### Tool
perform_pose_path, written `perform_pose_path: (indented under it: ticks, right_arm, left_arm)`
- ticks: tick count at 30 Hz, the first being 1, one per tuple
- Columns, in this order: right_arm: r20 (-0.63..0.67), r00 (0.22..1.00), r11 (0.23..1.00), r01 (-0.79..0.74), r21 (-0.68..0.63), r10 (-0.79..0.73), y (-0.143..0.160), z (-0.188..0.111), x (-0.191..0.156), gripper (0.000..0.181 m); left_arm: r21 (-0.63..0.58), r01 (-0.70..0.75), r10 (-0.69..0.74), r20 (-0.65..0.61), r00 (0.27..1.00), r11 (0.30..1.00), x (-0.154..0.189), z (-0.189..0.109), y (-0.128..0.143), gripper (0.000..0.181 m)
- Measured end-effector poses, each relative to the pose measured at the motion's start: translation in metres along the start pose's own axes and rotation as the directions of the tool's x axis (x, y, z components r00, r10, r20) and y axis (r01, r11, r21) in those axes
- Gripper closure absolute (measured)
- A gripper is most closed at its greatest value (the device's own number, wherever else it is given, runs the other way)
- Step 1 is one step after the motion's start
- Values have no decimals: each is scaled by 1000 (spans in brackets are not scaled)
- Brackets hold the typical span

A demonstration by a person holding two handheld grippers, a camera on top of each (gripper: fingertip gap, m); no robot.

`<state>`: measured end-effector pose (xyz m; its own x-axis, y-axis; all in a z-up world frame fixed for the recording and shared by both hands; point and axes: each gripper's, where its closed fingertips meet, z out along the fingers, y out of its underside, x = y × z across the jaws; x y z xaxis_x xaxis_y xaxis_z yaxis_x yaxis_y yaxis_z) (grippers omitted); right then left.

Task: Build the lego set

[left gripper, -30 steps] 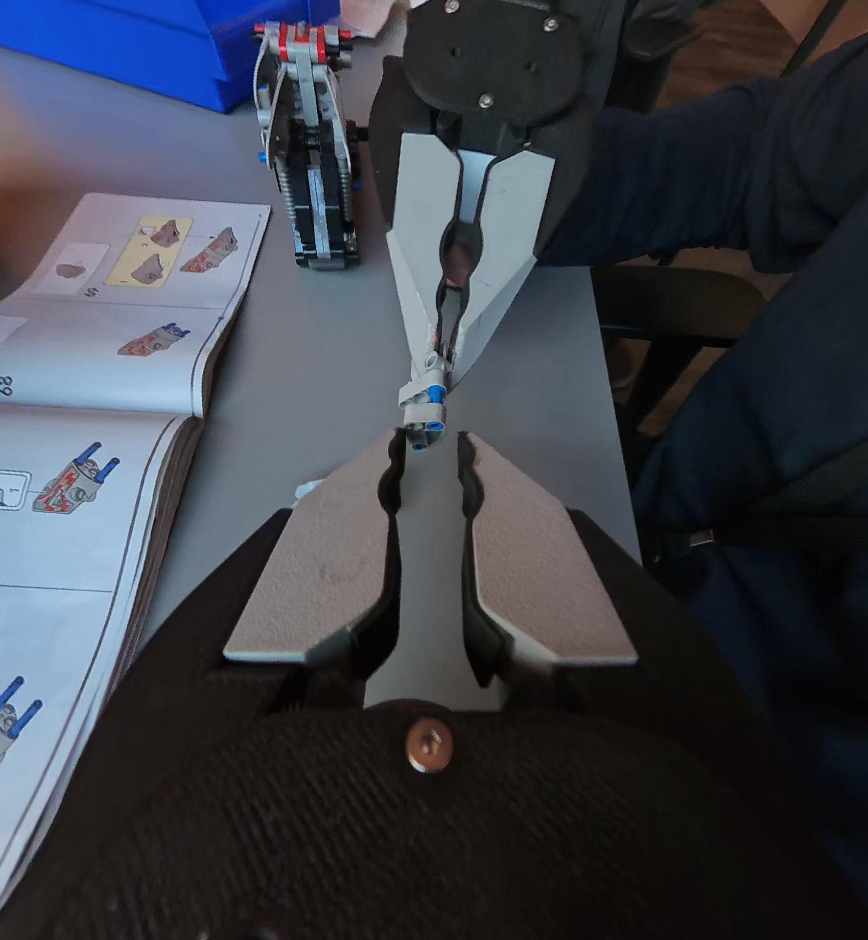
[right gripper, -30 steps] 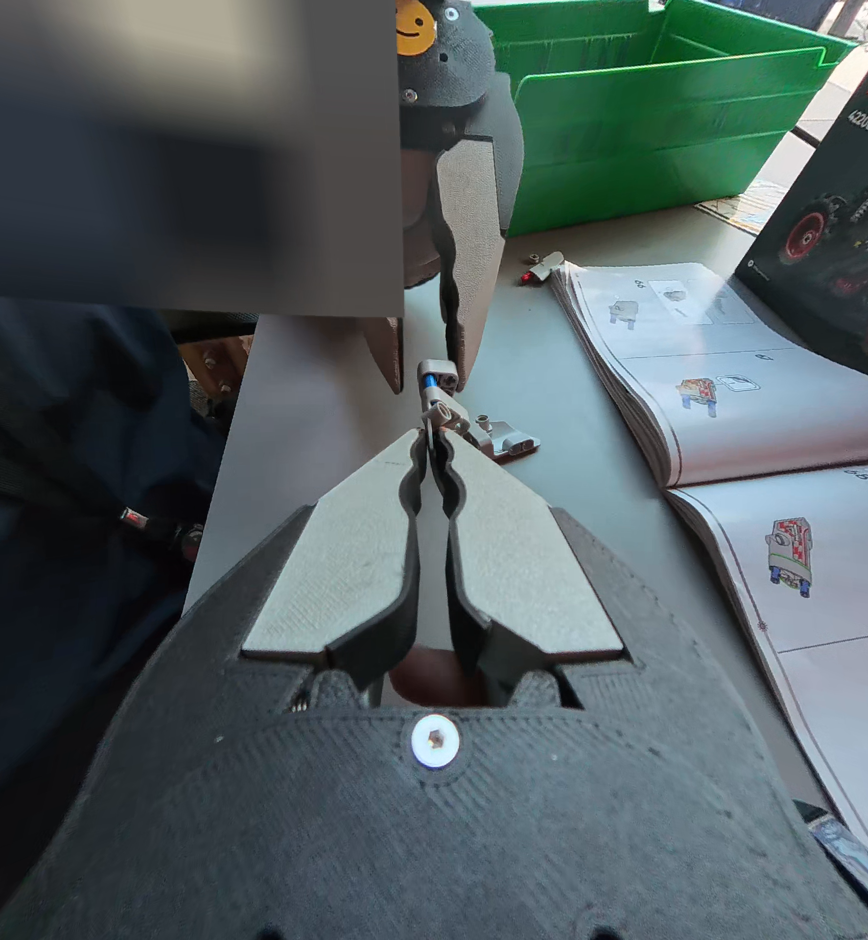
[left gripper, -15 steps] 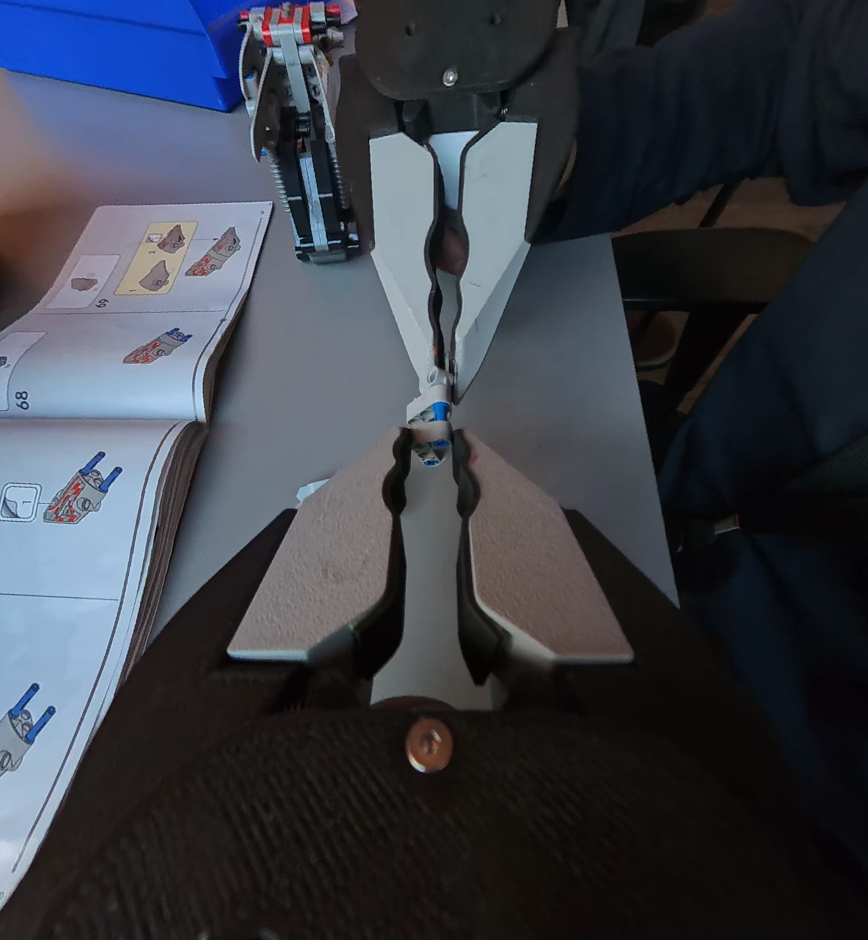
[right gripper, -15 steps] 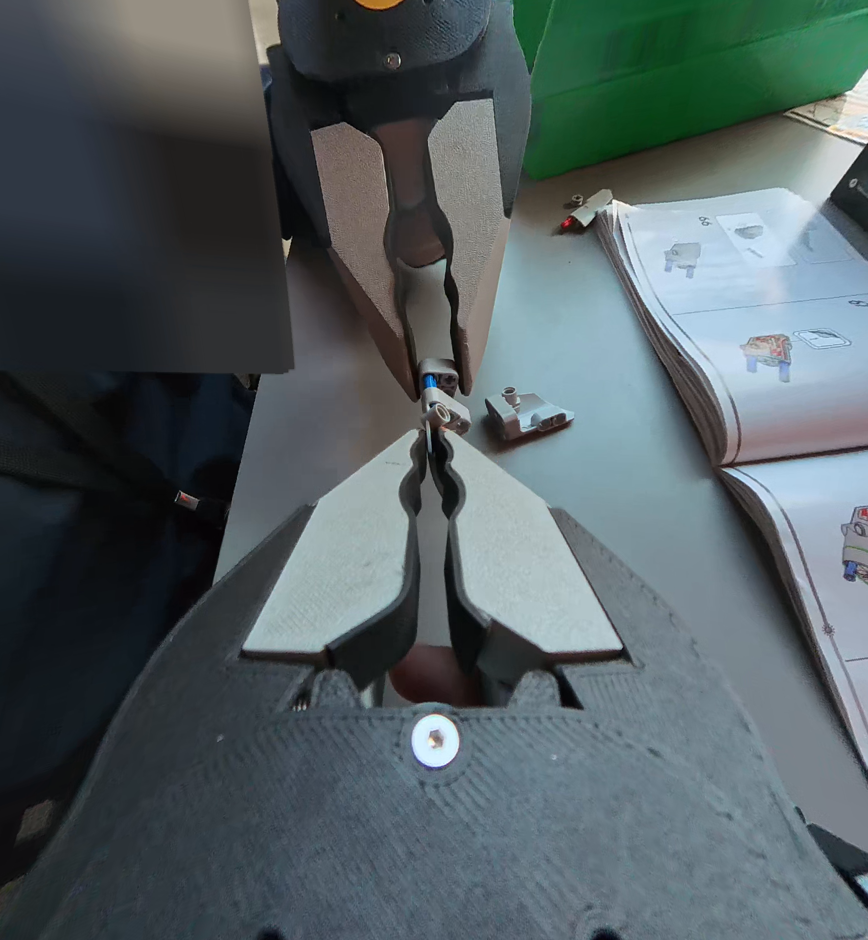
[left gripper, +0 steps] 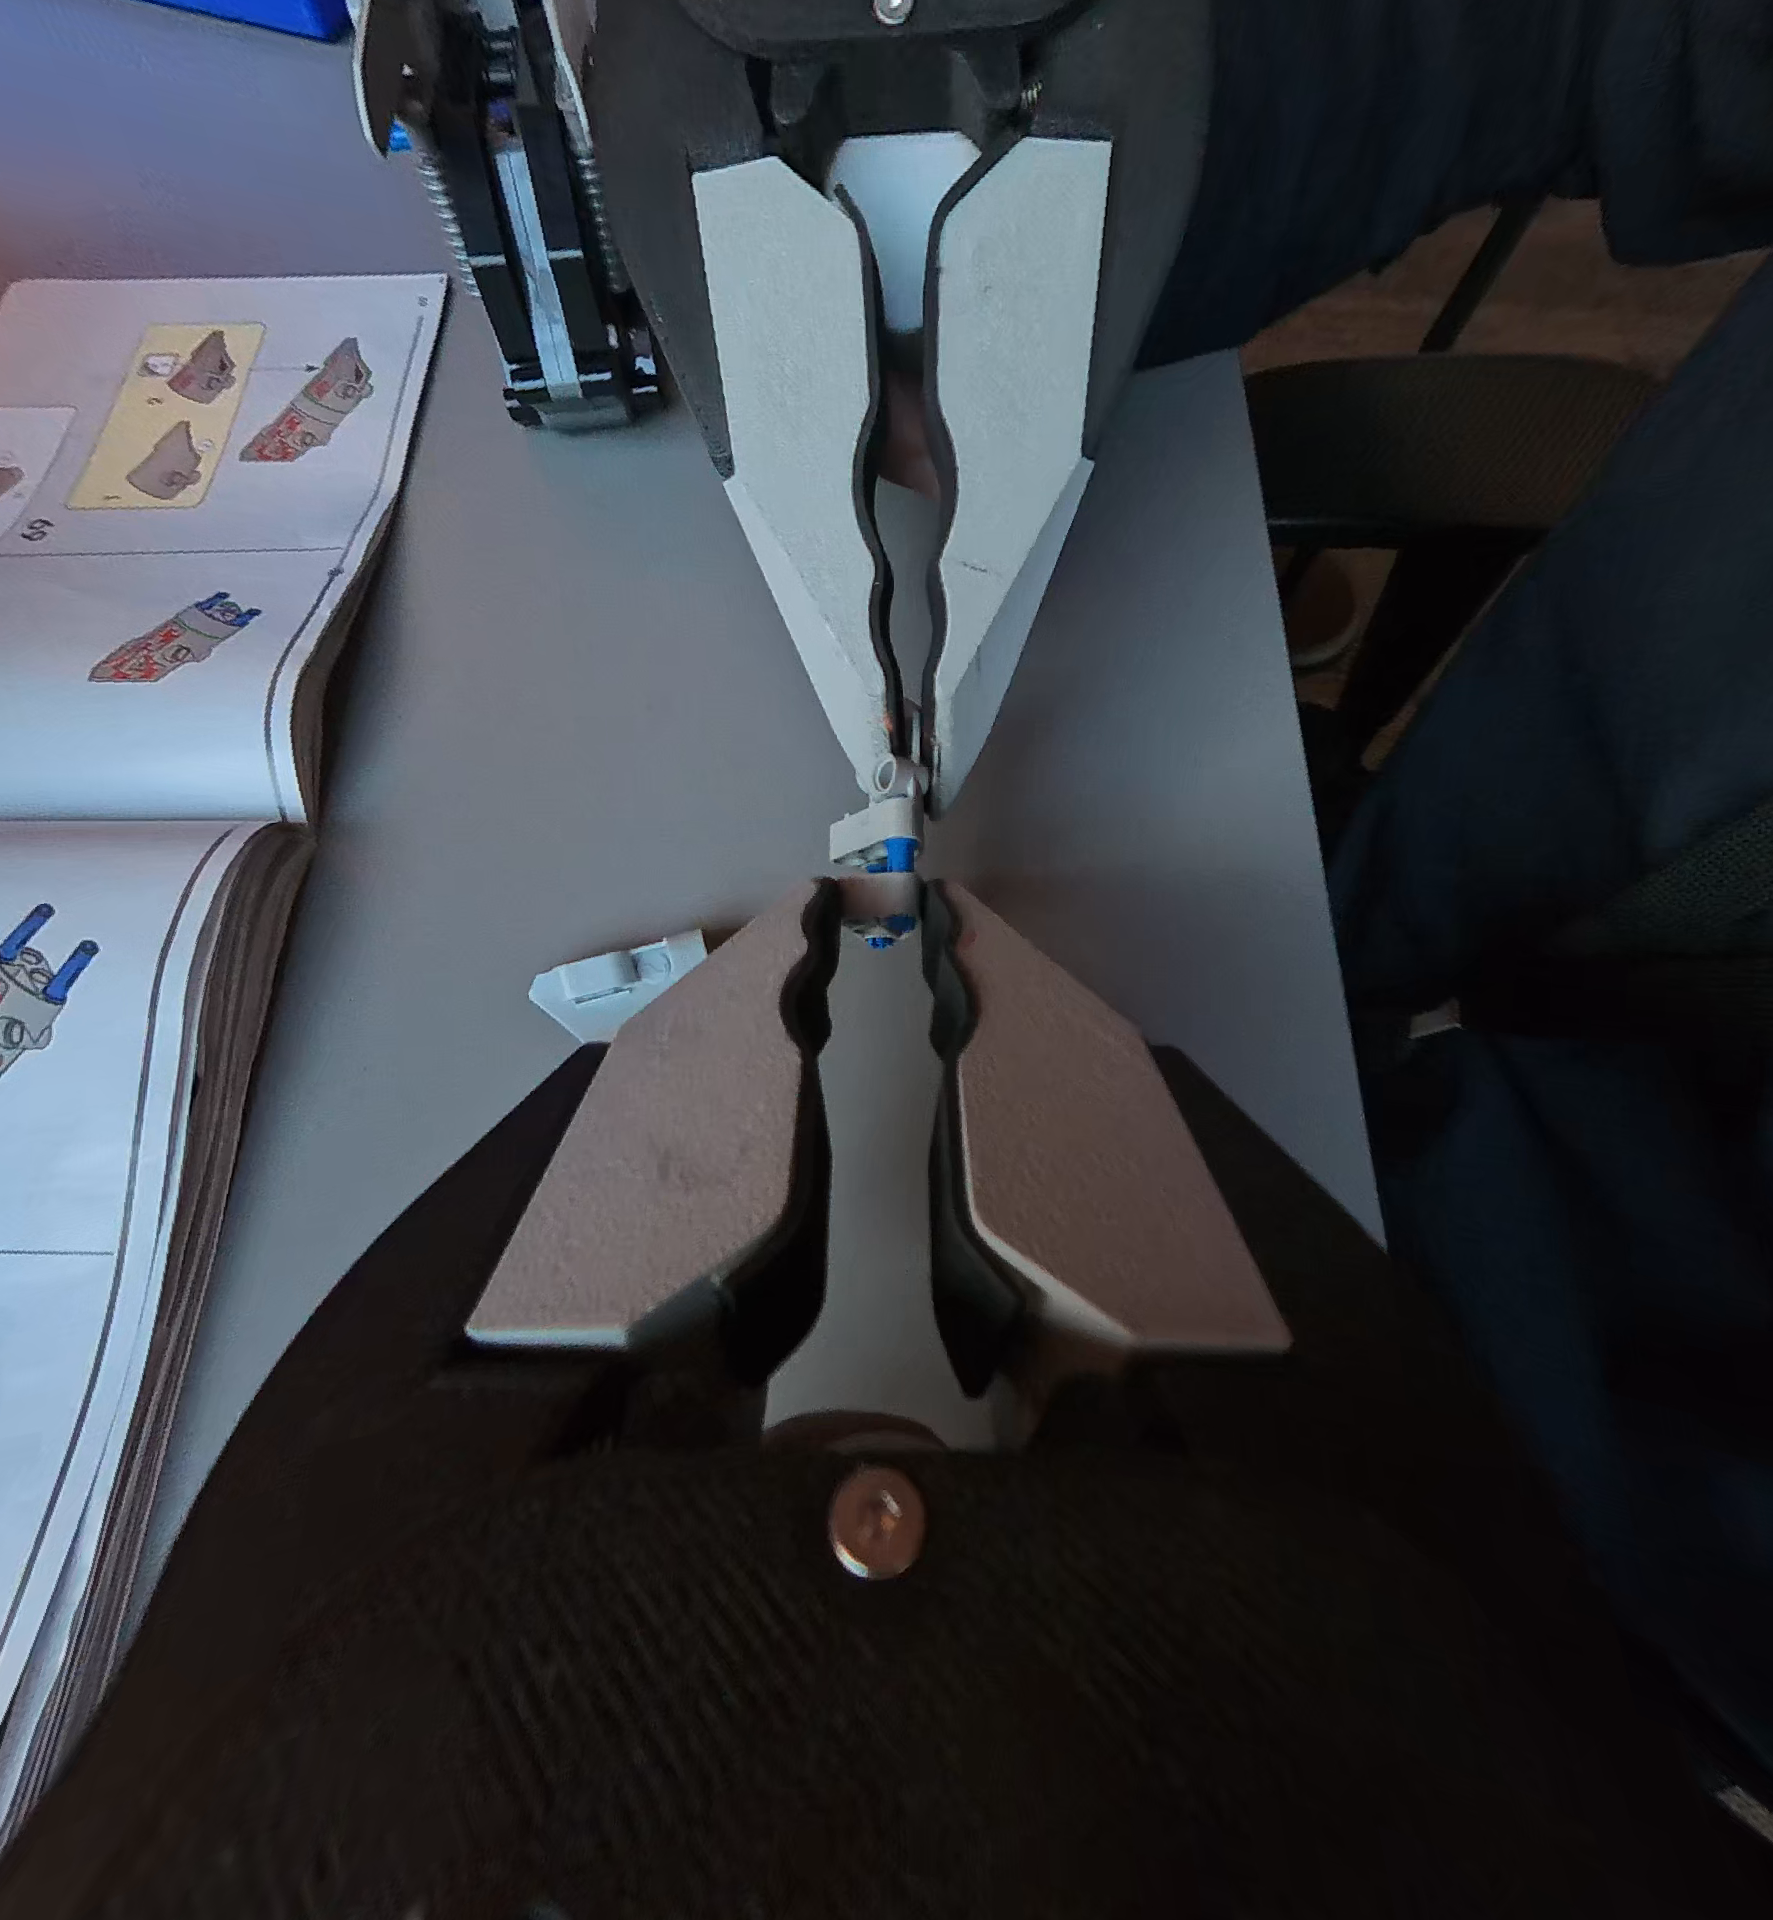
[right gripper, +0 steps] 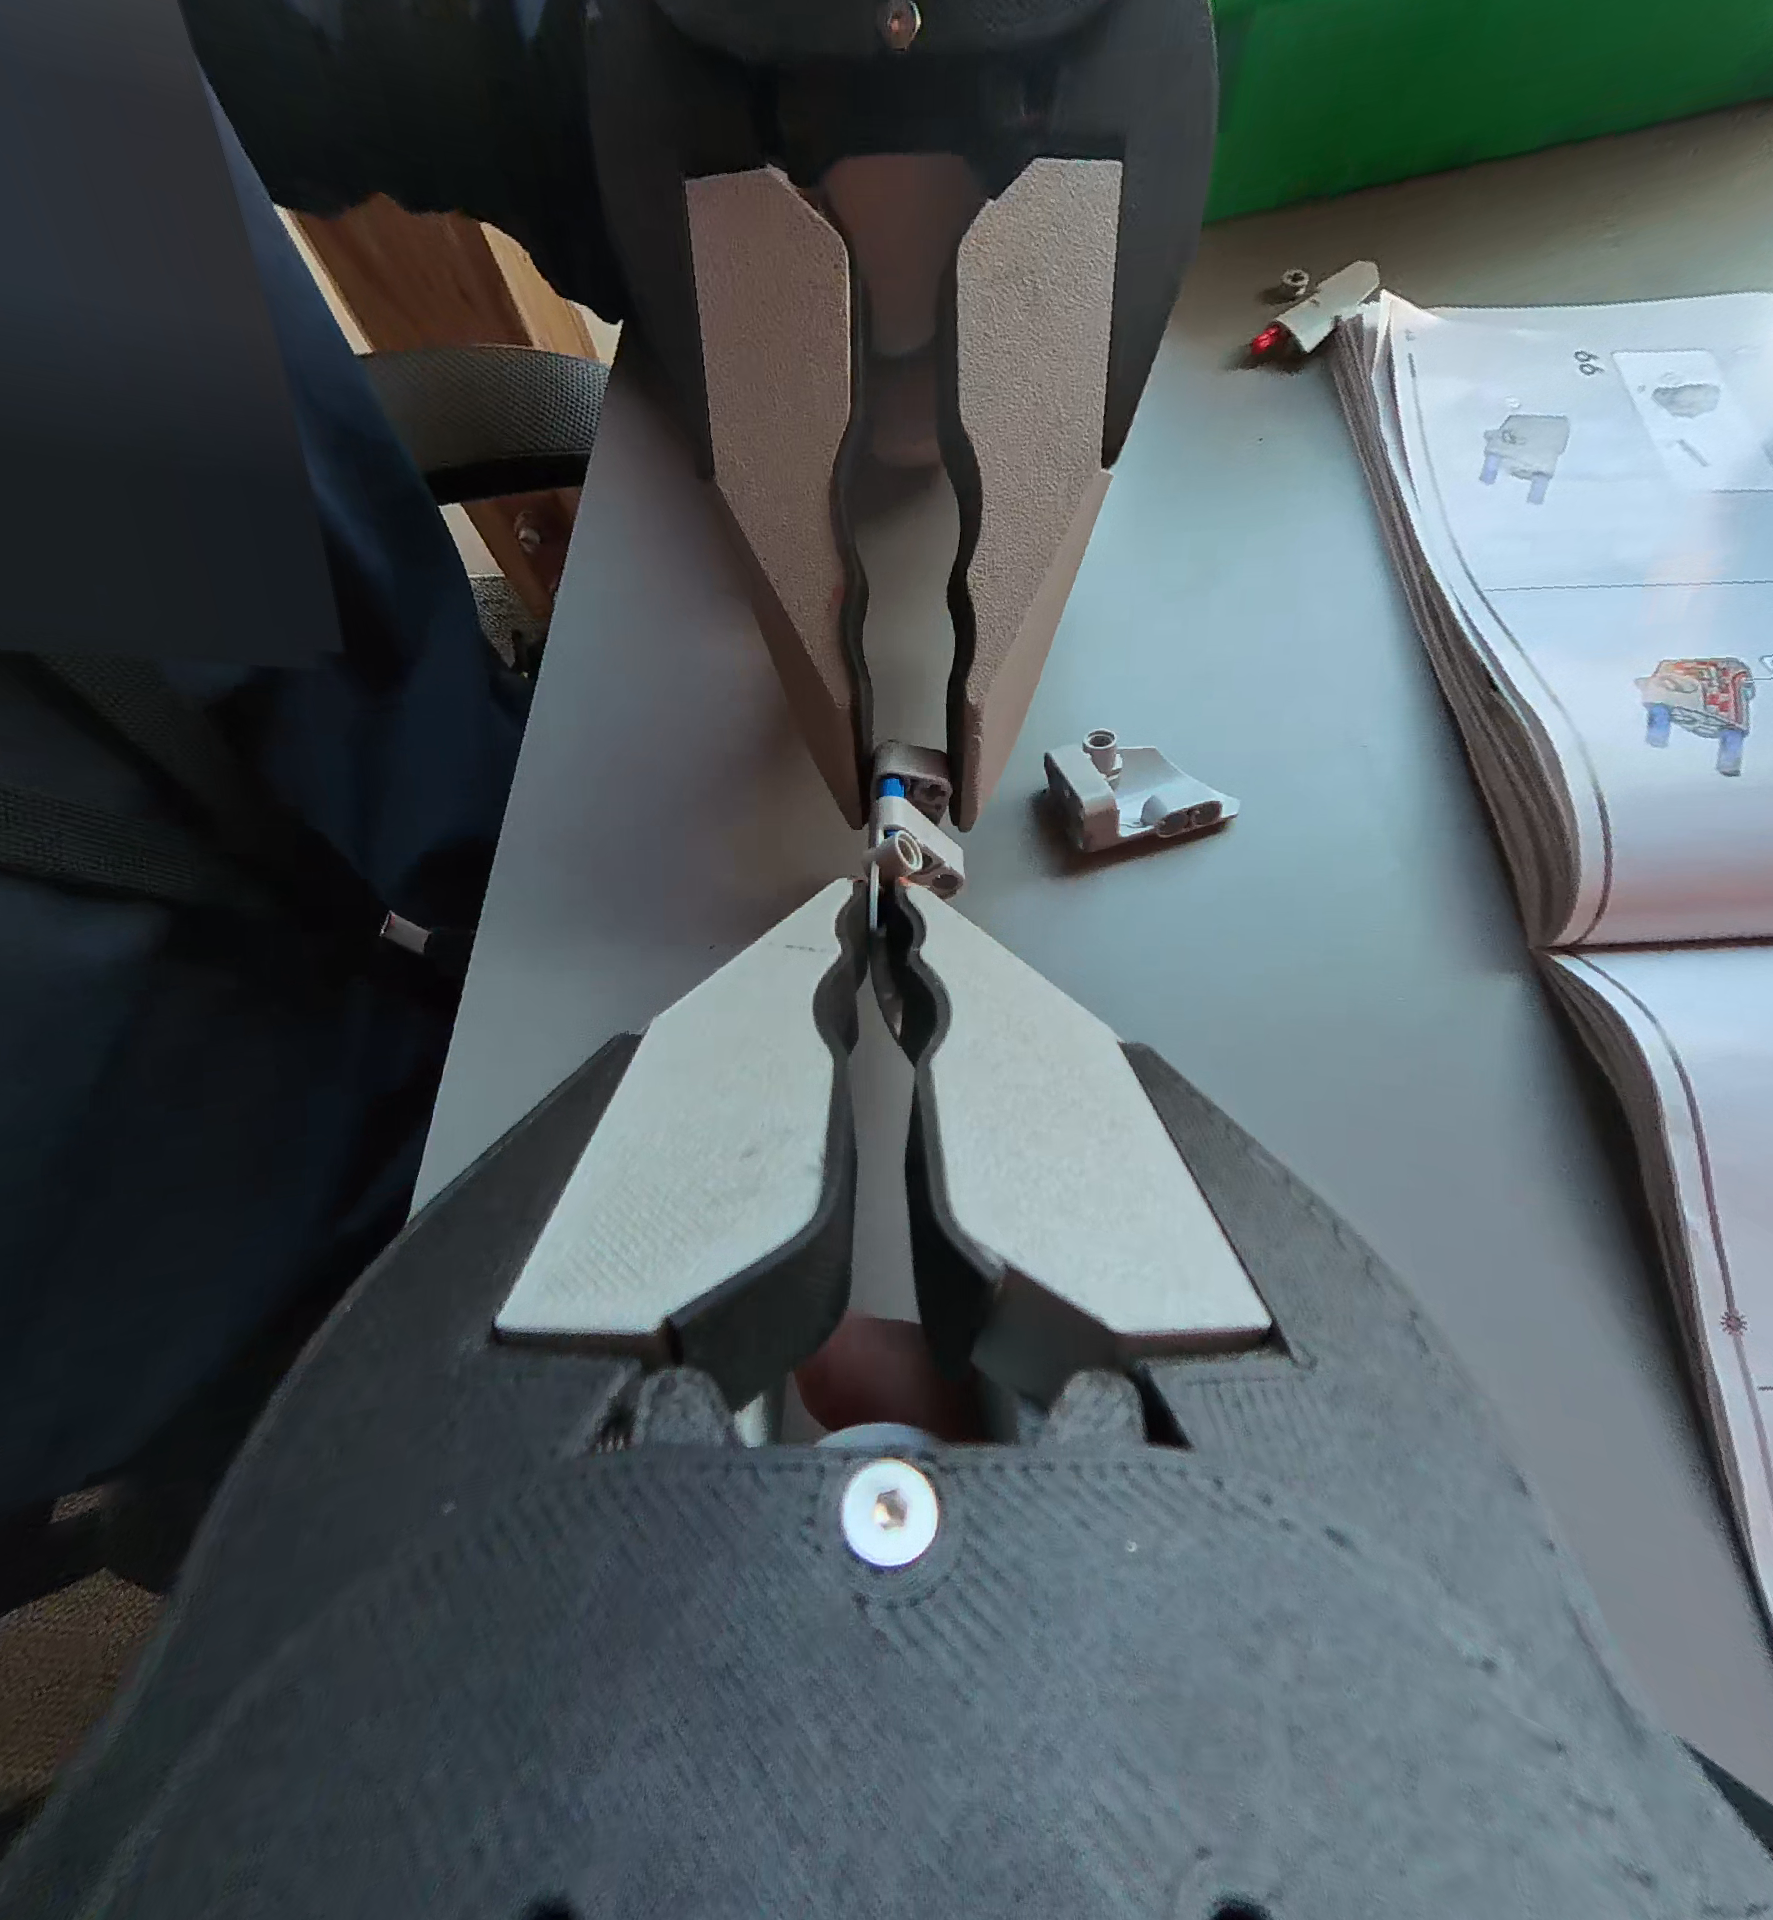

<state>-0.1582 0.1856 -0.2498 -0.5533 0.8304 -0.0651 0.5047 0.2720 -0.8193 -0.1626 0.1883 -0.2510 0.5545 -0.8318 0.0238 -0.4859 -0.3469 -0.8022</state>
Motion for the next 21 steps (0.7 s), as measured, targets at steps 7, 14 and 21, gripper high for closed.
perform_pose_path:
  ticks: [7, 14, 21]
  right_arm:
    - [-19, 999, 999, 27, -31, -27, 3, 2, 2, 181]
    - [-17, 999, 999, 36, -22, -36, 2, 1, 2, 181]
    - [-17, 999, 999, 40, -20, -40, 2, 1, 3, 181]
  left_arm:
    - [-26, 2, -1, 10, 1000, 1000, -1, 3, 2, 170]
    - [-11, 4, -4, 18, 1000, 1000, -1, 4, -1, 170]
    - [-3, 8, -8, 18, 1000, 1000, -2, 5, -3, 170]
